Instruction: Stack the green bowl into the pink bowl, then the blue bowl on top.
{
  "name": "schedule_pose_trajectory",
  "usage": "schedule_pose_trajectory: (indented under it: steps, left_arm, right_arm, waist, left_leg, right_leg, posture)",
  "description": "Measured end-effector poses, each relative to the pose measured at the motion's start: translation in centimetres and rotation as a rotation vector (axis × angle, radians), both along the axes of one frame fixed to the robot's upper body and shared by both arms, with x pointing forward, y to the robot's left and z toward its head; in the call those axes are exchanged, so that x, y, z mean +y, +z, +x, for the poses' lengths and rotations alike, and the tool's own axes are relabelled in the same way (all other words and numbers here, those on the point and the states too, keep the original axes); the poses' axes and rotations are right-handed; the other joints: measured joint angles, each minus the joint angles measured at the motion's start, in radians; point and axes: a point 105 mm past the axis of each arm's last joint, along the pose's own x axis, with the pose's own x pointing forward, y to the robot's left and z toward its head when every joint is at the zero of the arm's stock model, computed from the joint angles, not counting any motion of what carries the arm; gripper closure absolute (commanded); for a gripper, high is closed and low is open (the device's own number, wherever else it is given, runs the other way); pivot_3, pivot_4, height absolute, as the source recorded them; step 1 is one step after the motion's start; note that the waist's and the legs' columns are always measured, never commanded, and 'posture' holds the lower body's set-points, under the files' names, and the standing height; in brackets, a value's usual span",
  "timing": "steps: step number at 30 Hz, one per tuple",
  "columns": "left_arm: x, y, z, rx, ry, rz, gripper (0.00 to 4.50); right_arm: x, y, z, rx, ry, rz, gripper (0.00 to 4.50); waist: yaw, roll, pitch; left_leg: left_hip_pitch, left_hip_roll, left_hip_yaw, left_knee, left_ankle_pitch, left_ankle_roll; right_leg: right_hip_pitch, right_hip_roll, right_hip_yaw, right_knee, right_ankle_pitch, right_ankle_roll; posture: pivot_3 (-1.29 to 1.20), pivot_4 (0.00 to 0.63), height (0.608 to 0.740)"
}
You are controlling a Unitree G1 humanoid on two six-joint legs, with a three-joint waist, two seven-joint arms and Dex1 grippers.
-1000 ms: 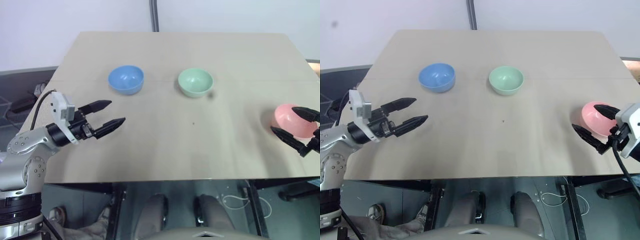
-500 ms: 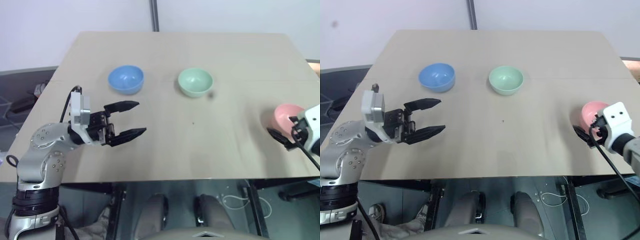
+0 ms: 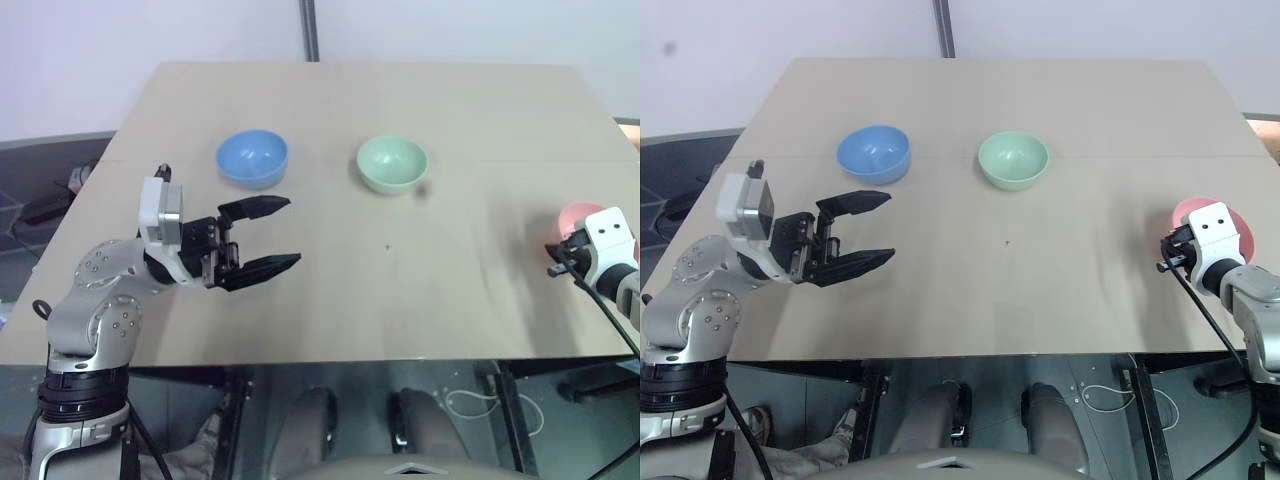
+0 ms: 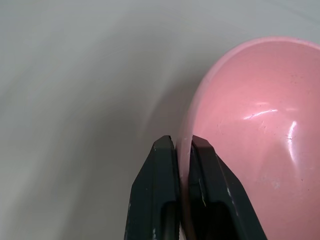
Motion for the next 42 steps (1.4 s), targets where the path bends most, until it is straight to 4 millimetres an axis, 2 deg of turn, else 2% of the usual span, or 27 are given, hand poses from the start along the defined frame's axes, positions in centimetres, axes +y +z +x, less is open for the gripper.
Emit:
schedule_pose_trajectory:
  steps: [2,4,7,10,12,14,15,16,17,22,26,29,31,33,36,39,42]
  left_arm:
    - [0.0,0.1,0.1,0.001,0.008,-0.019,0.0]
    - [0.3,0.1,0.4,0.004,0.032,-0.041,0.0]
    - [1.4,-1.1,0.9,0.027,0.093,-0.041,0.0]
    - [1.8,-1.6,1.3,0.038,0.132,-0.048,0.0]
    - [1.9,-1.6,1.4,0.027,0.147,-0.043,0.0]
    - [2.1,-1.6,1.4,0.015,0.159,-0.036,0.0]
    - [2.1,-1.6,1.4,0.013,0.159,-0.036,0.0]
    - [2.1,-1.6,1.4,0.012,0.163,-0.036,0.0]
    - [2.1,-1.6,1.5,0.011,0.17,-0.033,0.0]
    - [2.7,-1.9,1.7,0.02,0.222,-0.031,0.0]
    - [2.7,-1.7,1.8,0.011,0.243,-0.031,0.0]
    - [2.6,-1.5,2.3,-0.013,0.287,-0.018,0.0]
    - [2.5,-1.4,2.8,-0.033,0.313,0.004,0.0]
    - [2.0,-1.5,4.7,-0.1,0.399,0.106,0.0]
    - [1.1,-1.6,6.5,-0.208,0.461,0.26,0.0]
    - [-0.3,-1.1,8.5,-0.296,0.419,0.419,0.0]
    - [-1.8,0.1,11.4,-0.434,0.378,0.634,0.0]
  right_arm:
    - [1.3,0.4,0.0,-0.017,0.059,0.002,4.47]
    - [4.6,1.2,0.0,-0.063,0.189,0.008,4.47]
    - [10.8,2.1,0.2,-0.138,0.37,0.052,4.47]
    - [16.8,1.2,0.0,-0.138,0.535,0.066,4.47]
    - [19.2,0.7,0.1,-0.141,0.598,0.029,4.47]
    - [20.8,-0.7,0.3,-0.1,0.652,-0.031,3.63]
    - [20.9,-0.9,0.2,-0.094,0.656,-0.034,3.63]
    - [21.2,-1.2,0.2,-0.084,0.665,-0.041,2.95]
    - [21.4,-1.5,0.1,-0.069,0.673,-0.04,2.74]
    - [20.5,-1.9,0.0,-0.011,0.66,-0.067,0.37]
    - [20.4,0.2,-0.3,-0.048,0.651,-0.021,0.37]
    - [21.2,4.5,0.2,-0.185,0.667,0.015,0.37]
    - [21.1,5.5,0.5,-0.219,0.657,0.021,0.37]
    - [21.5,7.1,0.9,-0.267,0.645,0.06,0.37]
    - [21.2,8.3,0.6,-0.306,0.653,0.089,0.37]
    - [20.2,9.6,-0.7,-0.381,0.668,0.102,0.37]
    - [18.6,9.5,-1.9,-0.396,0.65,0.126,0.37]
  waist:
    - [-0.001,0.0,0.0]
    - [-0.006,0.0,0.0]
    - [-0.017,0.0,0.0]
    - [-0.015,0.0,0.0]
    - [-0.009,0.0,0.0]
    - [0.002,-0.001,0.0]
    - [0.003,-0.001,0.0]
    - [0.005,-0.001,0.0]
    - [0.005,-0.001,0.0]
    - [0.0,0.0,0.0]
    - [-0.001,0.0,0.0]
    - [-0.002,-0.001,0.0]
    - [0.001,-0.001,-0.001]
    - [0.008,-0.001,-0.001]
    - [0.01,-0.001,-0.001]
    - [0.018,-0.002,0.0]
    - [0.028,-0.002,0.0]
  left_leg:
    - [0.0,0.0,0.0,0.0,0.0,0.0]
    - [0.0,0.001,0.0,0.0,0.0,0.0]
    - [0.001,0.002,0.0,0.0,0.0,0.0]
    - [0.0,0.001,-0.002,0.001,0.0,0.0]
    - [0.0,-0.001,-0.001,0.001,0.0,0.0]
    - [-0.001,-0.002,-0.001,0.002,0.0,0.0]
    - [-0.001,-0.002,-0.002,0.002,0.0,0.0]
    - [-0.001,-0.002,-0.002,0.002,0.0,0.0]
    - [-0.001,-0.002,-0.003,0.002,0.0,0.0]
    - [-0.001,-0.001,-0.003,0.001,0.0,0.0]
    - [-0.001,-0.001,-0.003,0.001,0.0,0.0]
    - [0.0,-0.001,-0.003,0.001,0.0,0.0]
    - [0.0,-0.001,-0.004,0.002,0.0,0.0]
    - [-0.001,-0.002,-0.006,0.002,0.0,0.0]
    - [-0.002,-0.004,-0.005,0.002,0.0,0.0]
    - [-0.003,-0.004,-0.006,0.001,0.0,0.0]
    - [-0.003,-0.005,-0.005,0.002,0.0,0.001]
  right_leg:
    - [0.0,0.0,0.0,0.0,0.0,0.0]
    - [0.0,0.0,0.0,0.0,0.0,0.0]
    - [0.0,-0.001,0.0,0.001,0.0,0.0]
    - [0.0,-0.001,-0.001,0.001,0.0,0.0]
    - [0.0,-0.001,-0.002,0.0,0.0,0.0]
    - [0.0,-0.004,-0.003,0.0,0.0,0.0]
    - [0.0,-0.004,-0.003,0.0,0.0,0.0]
    - [0.0,-0.005,-0.003,0.0,0.0,0.0]
    - [0.0,-0.006,-0.004,0.0,0.0,0.0]
    - [0.0,-0.006,-0.004,0.0,0.0,0.0]
    - [0.0,-0.006,-0.004,0.0,0.0,0.0]
    - [0.0,-0.005,-0.004,0.001,0.0,0.0]
    - [0.0,-0.005,-0.005,0.001,0.0,0.0]
    - [0.0,-0.004,-0.007,0.001,0.0,0.0]
    - [0.0,-0.004,-0.007,0.0,0.0,0.0]
    - [0.0,-0.004,-0.008,-0.001,0.0,0.0]
    - [0.0,-0.002,-0.008,-0.001,0.0,0.0]
  posture:
    - [0.0,0.15,0.74]
    - [0.0,0.15,0.74]
    - [0.0,0.15,0.74]
    - [0.0,0.15,0.74]
    - [0.0,0.15,0.74]
    - [0.0,0.15,0.74]
    - [0.0,0.15,0.74]
    - [0.0,0.15,0.74]
    - [0.0,0.15,0.74]
    - [0.0,0.15,0.74]
    - [0.0,0.15,0.74]
    - [0.0,0.15,0.74]
    - [0.0,0.15,0.74]
    - [0.0,0.15,0.74]
    - [0.0,0.15,0.74]
    - [0.0,0.15,0.74]
    - [0.0,0.15,0.74]
